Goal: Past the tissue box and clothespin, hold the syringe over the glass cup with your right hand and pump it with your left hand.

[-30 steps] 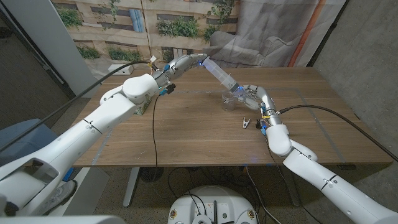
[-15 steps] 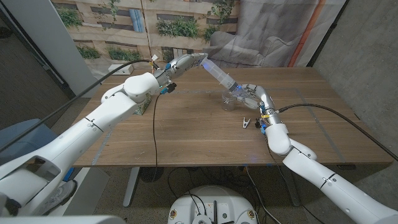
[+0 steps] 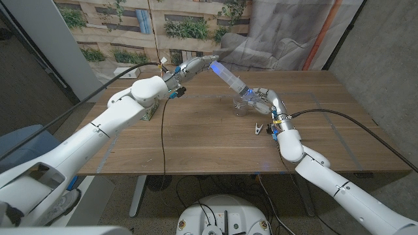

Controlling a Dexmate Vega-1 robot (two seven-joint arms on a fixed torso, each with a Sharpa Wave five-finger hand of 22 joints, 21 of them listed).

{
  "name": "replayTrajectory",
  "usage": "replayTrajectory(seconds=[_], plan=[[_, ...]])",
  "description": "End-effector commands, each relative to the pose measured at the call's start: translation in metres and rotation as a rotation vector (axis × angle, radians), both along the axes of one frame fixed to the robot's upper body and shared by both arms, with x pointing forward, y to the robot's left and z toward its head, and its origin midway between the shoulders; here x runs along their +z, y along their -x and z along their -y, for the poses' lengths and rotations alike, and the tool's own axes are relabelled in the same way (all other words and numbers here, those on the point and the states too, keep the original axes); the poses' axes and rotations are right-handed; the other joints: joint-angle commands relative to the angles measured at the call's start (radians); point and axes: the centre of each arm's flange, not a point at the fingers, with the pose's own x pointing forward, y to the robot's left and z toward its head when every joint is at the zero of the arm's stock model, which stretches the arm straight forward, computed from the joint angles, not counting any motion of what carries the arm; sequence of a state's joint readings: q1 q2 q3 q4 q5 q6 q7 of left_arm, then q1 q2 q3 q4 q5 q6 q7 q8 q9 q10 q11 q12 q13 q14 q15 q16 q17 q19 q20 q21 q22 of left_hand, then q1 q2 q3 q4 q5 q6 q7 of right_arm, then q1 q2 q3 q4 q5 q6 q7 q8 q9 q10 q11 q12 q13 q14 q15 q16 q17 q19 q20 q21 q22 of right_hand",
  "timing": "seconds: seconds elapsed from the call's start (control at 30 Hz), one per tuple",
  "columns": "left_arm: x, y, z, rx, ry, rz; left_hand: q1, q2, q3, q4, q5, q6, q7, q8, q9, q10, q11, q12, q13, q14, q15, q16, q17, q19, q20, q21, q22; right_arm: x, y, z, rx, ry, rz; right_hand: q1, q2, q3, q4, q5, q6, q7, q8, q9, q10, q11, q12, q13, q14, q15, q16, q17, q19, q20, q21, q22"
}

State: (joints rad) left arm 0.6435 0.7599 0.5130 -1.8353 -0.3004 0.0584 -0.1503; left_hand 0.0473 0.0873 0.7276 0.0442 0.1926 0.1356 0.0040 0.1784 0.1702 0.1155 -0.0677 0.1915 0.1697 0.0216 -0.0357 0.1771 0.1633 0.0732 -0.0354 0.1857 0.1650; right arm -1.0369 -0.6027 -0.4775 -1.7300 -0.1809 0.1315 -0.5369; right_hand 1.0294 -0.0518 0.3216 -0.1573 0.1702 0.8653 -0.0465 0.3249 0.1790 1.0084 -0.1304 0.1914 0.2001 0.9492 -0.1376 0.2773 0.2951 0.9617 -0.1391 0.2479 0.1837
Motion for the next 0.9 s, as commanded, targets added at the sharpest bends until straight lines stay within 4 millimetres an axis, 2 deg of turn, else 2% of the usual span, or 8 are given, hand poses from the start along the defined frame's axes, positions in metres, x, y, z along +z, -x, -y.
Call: replayTrajectory(seconds=[0.03,0.5,0.9], plan=[[0.0,0.004,-0.004,0.024,0.0,0.009,-0.009,0.07,0.006,0.004,-0.002,-0.006,0.0,0.001,0.002,-0.002,0.004,-0.004,0.001,0.003,-0.063,-0.001,0.003,0.006,-0.043,0.008,0.005,-0.002,-0.001,0.002,-0.001,-0.028,-0.001,-0.061,0.172,0.008,0.004,0.005,0.142,-0.093,0.0,0.003,0.041,-0.033,0.005,0.003,0.006,-0.088,-0.003,0.002,0.011,-0.07,0.005,0.005],[0.006,0.015,-0.016,0.083,-0.009,0.056,-0.008,0.072,0.01,0.004,-0.001,-0.018,-0.007,-0.003,0.002,-0.022,0.004,-0.011,0.002,-0.019,-0.064,-0.009,0.002,0.005,-0.043,0.006,0.005,-0.002,-0.002,0.004,-0.008,-0.039,-0.003,-0.062,0.171,0.008,0.002,0.005,0.143,-0.092,-0.005,0.004,0.04,-0.031,0.004,0.003,0.007,-0.088,-0.005,0.006,0.01,-0.07,0.006,0.005],[0.005,0.014,-0.019,0.085,-0.008,0.047,-0.006,0.073,0.013,0.001,-0.001,-0.021,-0.009,-0.002,0.002,-0.026,0.003,-0.011,0.002,-0.019,-0.064,-0.007,0.002,0.005,-0.041,0.006,0.005,0.0,-0.005,0.006,-0.014,-0.038,-0.004,-0.063,0.173,0.009,0.002,0.005,0.145,-0.09,-0.009,0.004,0.042,-0.03,0.005,0.003,0.008,-0.089,-0.007,0.008,0.009,-0.07,0.006,0.006]])
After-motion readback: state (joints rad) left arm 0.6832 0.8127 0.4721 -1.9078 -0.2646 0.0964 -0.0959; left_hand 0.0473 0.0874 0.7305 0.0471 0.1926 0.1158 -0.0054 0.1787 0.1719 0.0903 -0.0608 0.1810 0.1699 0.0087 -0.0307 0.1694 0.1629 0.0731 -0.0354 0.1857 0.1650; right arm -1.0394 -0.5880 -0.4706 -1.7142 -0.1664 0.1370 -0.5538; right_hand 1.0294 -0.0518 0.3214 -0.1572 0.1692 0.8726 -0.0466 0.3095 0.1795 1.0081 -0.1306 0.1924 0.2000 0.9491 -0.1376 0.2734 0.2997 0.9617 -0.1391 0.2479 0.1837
